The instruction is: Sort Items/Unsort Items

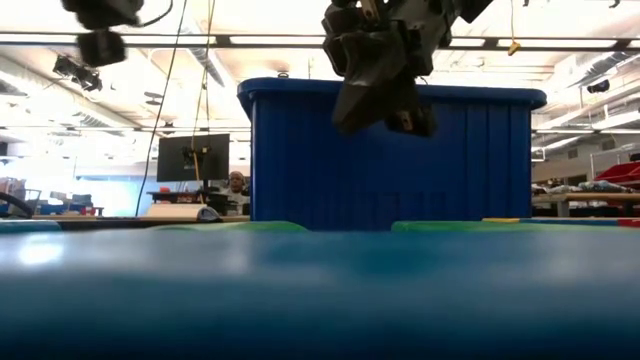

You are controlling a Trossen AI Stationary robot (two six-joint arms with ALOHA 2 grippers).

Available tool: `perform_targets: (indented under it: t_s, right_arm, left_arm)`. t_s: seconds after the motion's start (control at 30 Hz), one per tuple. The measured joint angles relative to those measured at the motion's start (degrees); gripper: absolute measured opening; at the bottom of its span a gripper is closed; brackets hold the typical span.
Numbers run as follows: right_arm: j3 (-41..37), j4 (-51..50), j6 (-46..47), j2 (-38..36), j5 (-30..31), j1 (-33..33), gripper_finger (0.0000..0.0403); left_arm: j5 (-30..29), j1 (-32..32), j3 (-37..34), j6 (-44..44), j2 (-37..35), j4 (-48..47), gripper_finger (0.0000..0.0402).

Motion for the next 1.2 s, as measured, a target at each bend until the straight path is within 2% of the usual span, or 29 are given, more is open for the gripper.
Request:
perform_targets:
  t_s: [0.2, 0.47, 0.73, 0.87, 1.0, 1.1, 1.2]
  right_arm:
    - [0.0, 0.0, -1.1, 0.0, -0.4, -0.3, 0.0068]
    - [0.0, -0.2, -0.8, 0.0, -1.4, -0.3, 0.0068]
    - [0.0, -0.2, 0.0, 0.0, -2.1, -0.7, 0.0067]
    - [-1.4, 0.9, -0.9, -0.1, -3.9, -1.4, 0.0058]
    - [-6.3, 7.2, -0.2, -0.1, -7.0, -1.6, 0.0043]
    - [-8.8, 11.1, 0.7, -0.1, -7.0, -1.2, 0.0034]
    - [-9.3, 11.1, 0.8, -0.1, -5.5, -0.9, 0.0034]
  left_arm:
    - [-8.0, -7.0, -1.9, 6.8, 1.6, 10.7, 0.0]
    - [-19.9, -18.8, -2.2, 15.7, 7.9, 10.8, 0.0]
    - [-27.4, -31.5, -2.2, 21.5, 15.5, 10.8, 0.0]
    - [-28.8, -37.3, -4.7, 20.1, 17.2, 14.3, 0.0]
    - [-32.8, -43.1, -10.3, 12.9, 17.5, 22.0, 0.0]
    - [-38.1, -47.4, -14.1, 7.5, 17.8, 27.0, 0.0]
    - [-40.1, -51.7, -17.3, 3.5, 20.2, 30.0, 0.0]
